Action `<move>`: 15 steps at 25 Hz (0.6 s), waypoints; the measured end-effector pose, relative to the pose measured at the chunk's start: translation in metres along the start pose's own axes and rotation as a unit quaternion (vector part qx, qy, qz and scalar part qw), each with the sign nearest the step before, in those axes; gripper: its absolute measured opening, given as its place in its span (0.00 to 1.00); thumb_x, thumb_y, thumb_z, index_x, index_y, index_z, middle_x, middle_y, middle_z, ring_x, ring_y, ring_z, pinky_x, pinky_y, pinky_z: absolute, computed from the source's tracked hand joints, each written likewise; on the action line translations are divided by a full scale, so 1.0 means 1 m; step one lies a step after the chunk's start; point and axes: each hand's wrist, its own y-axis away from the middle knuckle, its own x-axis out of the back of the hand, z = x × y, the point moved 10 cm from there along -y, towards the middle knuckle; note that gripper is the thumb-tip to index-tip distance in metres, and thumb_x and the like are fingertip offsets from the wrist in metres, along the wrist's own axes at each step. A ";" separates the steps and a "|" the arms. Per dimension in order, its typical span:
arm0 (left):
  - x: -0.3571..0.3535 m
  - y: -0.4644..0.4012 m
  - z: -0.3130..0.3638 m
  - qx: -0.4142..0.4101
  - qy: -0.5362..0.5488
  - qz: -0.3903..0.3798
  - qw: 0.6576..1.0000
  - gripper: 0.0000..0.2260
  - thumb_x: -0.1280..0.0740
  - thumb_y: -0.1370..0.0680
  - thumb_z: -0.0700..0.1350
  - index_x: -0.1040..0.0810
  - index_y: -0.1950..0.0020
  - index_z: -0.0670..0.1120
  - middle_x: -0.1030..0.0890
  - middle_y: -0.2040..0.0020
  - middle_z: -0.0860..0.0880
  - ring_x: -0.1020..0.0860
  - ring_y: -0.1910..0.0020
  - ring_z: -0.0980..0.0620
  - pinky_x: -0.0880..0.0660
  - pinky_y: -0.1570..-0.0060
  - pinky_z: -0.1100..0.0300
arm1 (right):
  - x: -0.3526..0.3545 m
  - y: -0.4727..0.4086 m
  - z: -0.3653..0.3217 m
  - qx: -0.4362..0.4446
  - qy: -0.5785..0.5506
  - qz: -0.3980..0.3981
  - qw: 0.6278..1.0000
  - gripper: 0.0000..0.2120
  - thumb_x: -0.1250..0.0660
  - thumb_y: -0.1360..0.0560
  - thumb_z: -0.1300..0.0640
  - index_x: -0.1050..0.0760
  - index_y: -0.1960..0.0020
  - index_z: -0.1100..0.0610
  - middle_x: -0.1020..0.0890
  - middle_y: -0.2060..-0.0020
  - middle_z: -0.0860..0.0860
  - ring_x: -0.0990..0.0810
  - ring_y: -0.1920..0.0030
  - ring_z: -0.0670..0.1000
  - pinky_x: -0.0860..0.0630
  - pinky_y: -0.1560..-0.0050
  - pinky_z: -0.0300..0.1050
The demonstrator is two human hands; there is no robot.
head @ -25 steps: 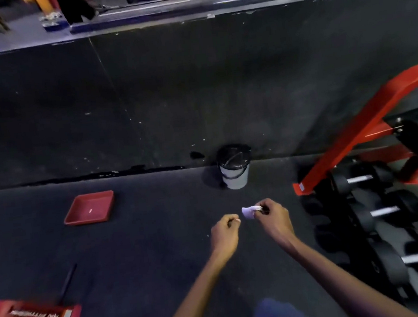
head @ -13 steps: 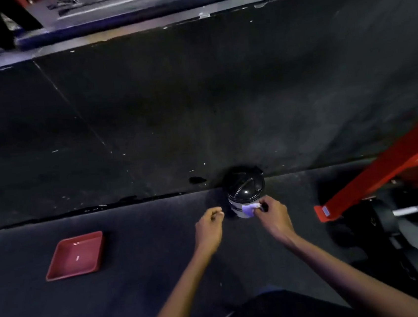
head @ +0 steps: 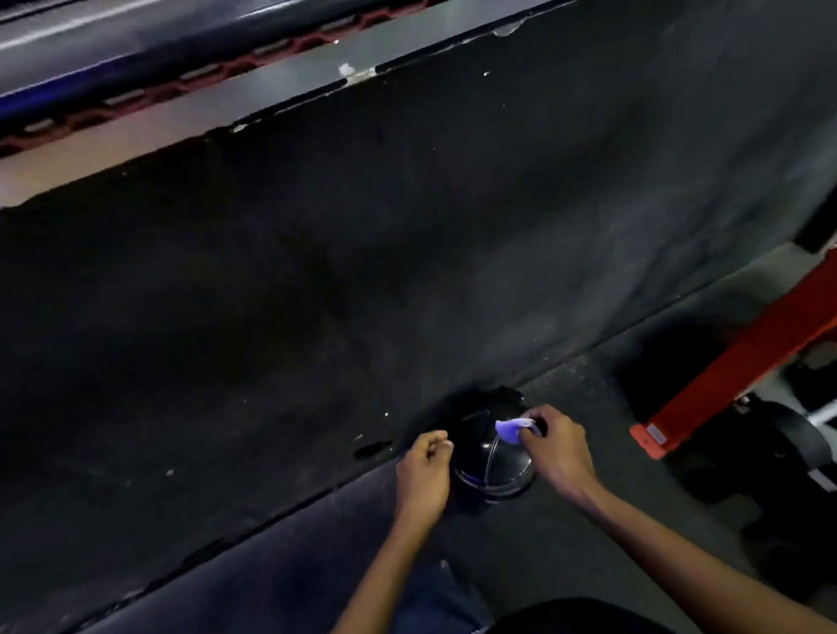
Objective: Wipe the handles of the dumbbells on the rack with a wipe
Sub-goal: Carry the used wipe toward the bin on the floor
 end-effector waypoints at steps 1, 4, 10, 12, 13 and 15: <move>0.008 -0.011 0.008 -0.011 -0.004 -0.005 1.000 0.11 0.38 0.19 0.40 0.22 0.39 0.41 0.19 0.41 0.45 0.24 0.47 0.53 0.32 0.49 0.66 | -0.001 -0.004 -0.003 -0.002 0.005 0.020 1.000 0.06 0.35 0.28 0.64 0.21 0.53 0.59 0.22 0.55 0.55 0.24 0.57 0.52 0.34 0.59 0.38; 0.033 -0.082 0.030 -0.026 -0.022 -0.043 0.998 0.11 0.38 0.19 0.40 0.21 0.39 0.41 0.19 0.42 0.45 0.24 0.47 0.53 0.34 0.51 0.67 | -0.018 -0.038 -0.026 -0.019 0.016 0.084 0.996 0.05 0.34 0.28 0.65 0.21 0.53 0.61 0.24 0.54 0.57 0.28 0.58 0.50 0.36 0.58 0.38; 0.033 -0.147 0.021 0.001 -0.057 -0.131 0.990 0.12 0.39 0.18 0.42 0.24 0.36 0.43 0.21 0.38 0.45 0.24 0.39 0.48 0.29 0.40 0.59 | -0.049 -0.065 -0.020 -0.084 0.035 0.100 0.991 0.03 0.35 0.27 0.62 0.23 0.57 0.61 0.22 0.58 0.55 0.25 0.58 0.53 0.34 0.60 0.41; 0.036 -0.163 0.017 0.010 -0.044 -0.134 0.990 0.12 0.39 0.18 0.41 0.24 0.37 0.41 0.21 0.39 0.43 0.23 0.39 0.47 0.28 0.38 0.56 | -0.059 -0.072 -0.015 -0.105 0.037 0.096 0.989 0.04 0.35 0.27 0.61 0.24 0.57 0.63 0.22 0.59 0.56 0.24 0.58 0.56 0.35 0.62 0.43; 0.038 -0.170 0.016 0.011 -0.047 -0.129 0.990 0.12 0.39 0.19 0.41 0.23 0.37 0.40 0.21 0.39 0.43 0.23 0.40 0.47 0.28 0.38 0.55 | -0.063 -0.074 -0.010 -0.122 0.035 0.093 0.988 0.05 0.35 0.27 0.62 0.25 0.56 0.64 0.22 0.59 0.56 0.23 0.57 0.57 0.34 0.64 0.43; 0.041 -0.179 0.014 0.013 -0.057 -0.123 0.991 0.11 0.38 0.19 0.39 0.22 0.39 0.40 0.20 0.41 0.43 0.22 0.40 0.46 0.27 0.40 0.55 | -0.072 -0.077 0.000 -0.148 0.035 0.084 0.985 0.05 0.36 0.27 0.64 0.25 0.53 0.65 0.21 0.56 0.59 0.23 0.56 0.59 0.33 0.63 0.43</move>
